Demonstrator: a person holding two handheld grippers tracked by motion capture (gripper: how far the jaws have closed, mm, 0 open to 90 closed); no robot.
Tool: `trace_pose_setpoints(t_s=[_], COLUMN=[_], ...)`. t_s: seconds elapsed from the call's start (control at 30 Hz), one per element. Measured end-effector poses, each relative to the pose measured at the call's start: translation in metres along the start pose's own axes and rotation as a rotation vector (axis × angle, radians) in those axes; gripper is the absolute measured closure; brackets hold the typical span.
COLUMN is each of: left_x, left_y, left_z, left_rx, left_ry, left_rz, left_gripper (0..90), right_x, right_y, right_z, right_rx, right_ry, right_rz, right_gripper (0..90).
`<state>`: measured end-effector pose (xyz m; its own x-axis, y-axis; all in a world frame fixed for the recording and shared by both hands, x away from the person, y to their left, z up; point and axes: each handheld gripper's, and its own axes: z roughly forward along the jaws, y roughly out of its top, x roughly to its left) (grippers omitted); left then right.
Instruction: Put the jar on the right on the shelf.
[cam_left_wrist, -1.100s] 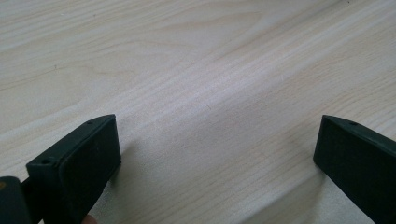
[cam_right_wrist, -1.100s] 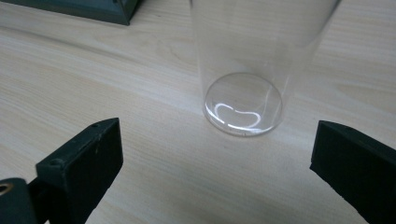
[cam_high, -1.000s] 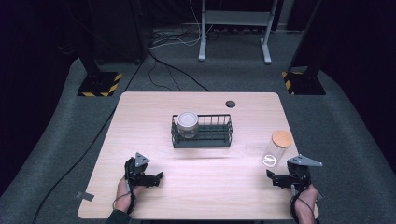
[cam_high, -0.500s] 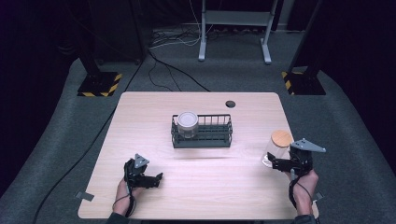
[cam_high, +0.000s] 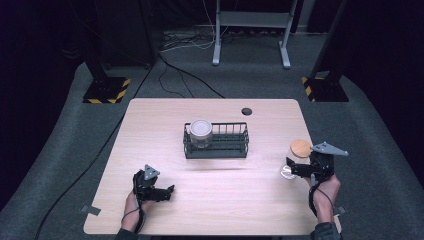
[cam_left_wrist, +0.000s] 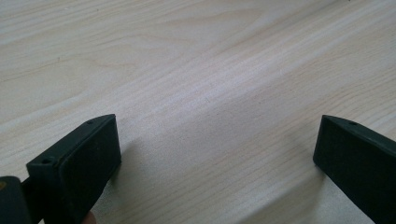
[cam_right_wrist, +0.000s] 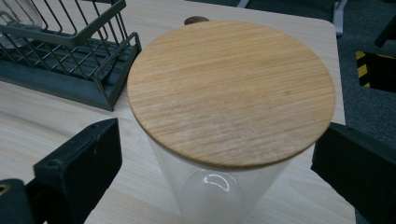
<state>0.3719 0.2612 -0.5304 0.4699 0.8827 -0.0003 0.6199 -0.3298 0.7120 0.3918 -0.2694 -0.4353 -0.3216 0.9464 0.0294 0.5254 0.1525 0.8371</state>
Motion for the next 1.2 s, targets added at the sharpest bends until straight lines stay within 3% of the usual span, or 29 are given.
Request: trace_pose_setpoints(t_s=[0.53, 0.8, 1.2], left_x=[0.0, 0.0, -0.001], left_y=[0.0, 0.0, 0.0], left_z=[0.0, 0.0, 0.0], left_rx=[-0.001, -0.001, 0.0], left_ry=[-0.005, -0.009, -0.006], left_rz=[0.007, 0.01, 0.012], left_gripper=[0.3, 0.3, 0.2], right_x=[-0.001, -0.002, 0.001], right_y=[0.004, -0.003, -0.004], right_z=[0.008, 0.017, 0.009], right_rx=[-0.03, -0.025, -0.083], right_ry=[-0.011, -0.002, -0.021], right_rz=[0.001, 0.013, 0.001], right_gripper=[0.9, 23.5, 24.9])
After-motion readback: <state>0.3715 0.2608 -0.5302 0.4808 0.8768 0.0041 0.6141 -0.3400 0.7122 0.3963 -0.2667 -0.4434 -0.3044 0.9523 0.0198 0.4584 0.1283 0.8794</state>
